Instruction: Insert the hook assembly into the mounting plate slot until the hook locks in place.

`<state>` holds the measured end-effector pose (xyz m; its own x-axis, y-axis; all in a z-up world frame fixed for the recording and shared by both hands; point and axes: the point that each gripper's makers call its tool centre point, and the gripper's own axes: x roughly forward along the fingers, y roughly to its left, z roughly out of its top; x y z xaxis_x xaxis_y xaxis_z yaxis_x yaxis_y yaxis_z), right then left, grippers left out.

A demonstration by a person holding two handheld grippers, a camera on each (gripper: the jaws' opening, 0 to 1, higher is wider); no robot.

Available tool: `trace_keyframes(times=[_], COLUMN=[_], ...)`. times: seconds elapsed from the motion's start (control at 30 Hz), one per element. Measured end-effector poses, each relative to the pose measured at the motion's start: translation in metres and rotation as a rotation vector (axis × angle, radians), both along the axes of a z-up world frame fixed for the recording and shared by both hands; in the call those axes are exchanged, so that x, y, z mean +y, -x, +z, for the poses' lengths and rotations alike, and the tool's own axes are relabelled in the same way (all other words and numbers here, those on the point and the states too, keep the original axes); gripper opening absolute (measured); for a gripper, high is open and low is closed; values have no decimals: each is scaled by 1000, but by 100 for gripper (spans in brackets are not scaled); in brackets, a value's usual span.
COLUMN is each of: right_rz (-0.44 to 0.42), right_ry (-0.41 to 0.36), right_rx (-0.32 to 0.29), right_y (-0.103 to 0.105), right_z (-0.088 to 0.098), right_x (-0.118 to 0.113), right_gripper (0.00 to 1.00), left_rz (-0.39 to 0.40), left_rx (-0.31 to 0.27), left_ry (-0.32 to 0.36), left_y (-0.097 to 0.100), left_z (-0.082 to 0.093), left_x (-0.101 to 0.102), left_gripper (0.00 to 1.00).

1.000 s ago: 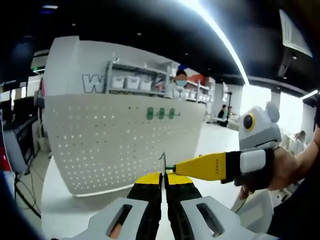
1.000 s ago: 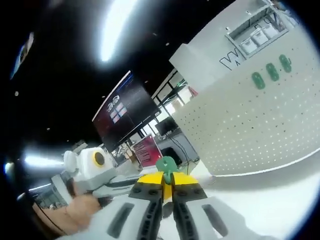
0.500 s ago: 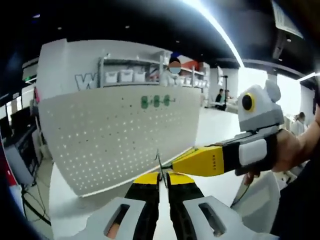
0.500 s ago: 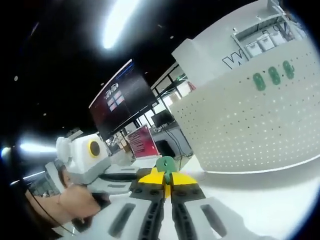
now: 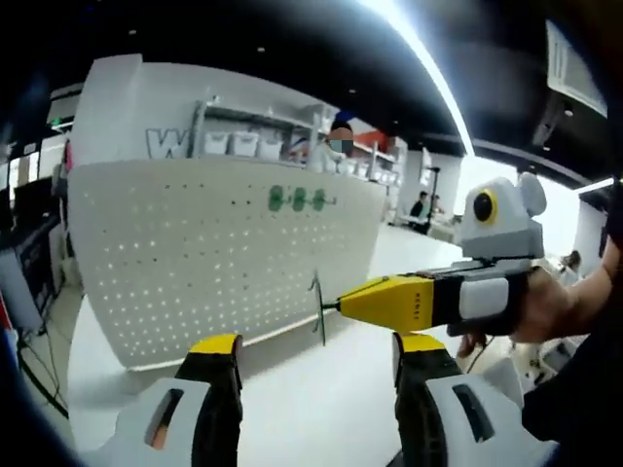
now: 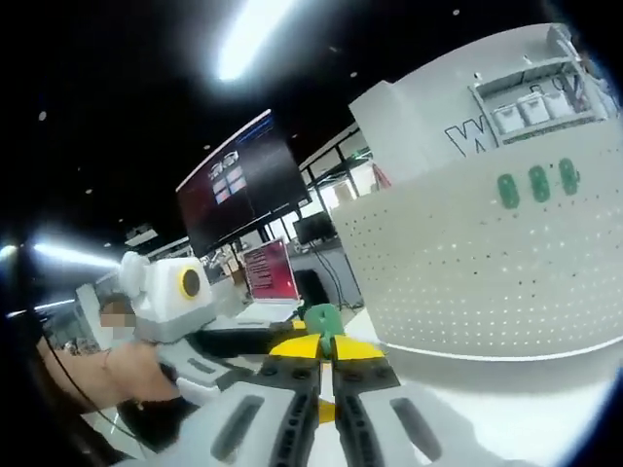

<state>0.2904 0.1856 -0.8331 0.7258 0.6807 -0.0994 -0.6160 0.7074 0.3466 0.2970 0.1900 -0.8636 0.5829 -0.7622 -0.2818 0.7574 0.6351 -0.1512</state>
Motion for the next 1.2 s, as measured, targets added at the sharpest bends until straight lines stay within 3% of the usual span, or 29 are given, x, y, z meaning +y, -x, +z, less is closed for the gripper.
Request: trace_keyframes(times=[0.1,0.3,0.5,0.87,1.07,1.2], right_rz=[-9,-39,-57,-123,-210,-278], right_ry=[-10,3,26,53,67,88], right_rx=[-19,-2,-16,-48,-103,-137], right_y=[-3,-7,-9,-12,-25,-37], right_z=[2,-5,-6,-8,-3,0], right_x=[-6,-17,-24,-42,-62,-82], right_gripper=[0,0,0,0,0,0], left_rz=[-4,-55,-78,-61,-49,-57], left_rx=[-7,17,22,-17,-20,-43], left_ry=[7,7,68,112,121,79], left_y=[1,10,15,12,10,12], left_z=[-1,-9,-3,12,13,9], left_x=[0,-9,-16,-17,-15,-14], left_gripper=[77,92,100,100,100,100])
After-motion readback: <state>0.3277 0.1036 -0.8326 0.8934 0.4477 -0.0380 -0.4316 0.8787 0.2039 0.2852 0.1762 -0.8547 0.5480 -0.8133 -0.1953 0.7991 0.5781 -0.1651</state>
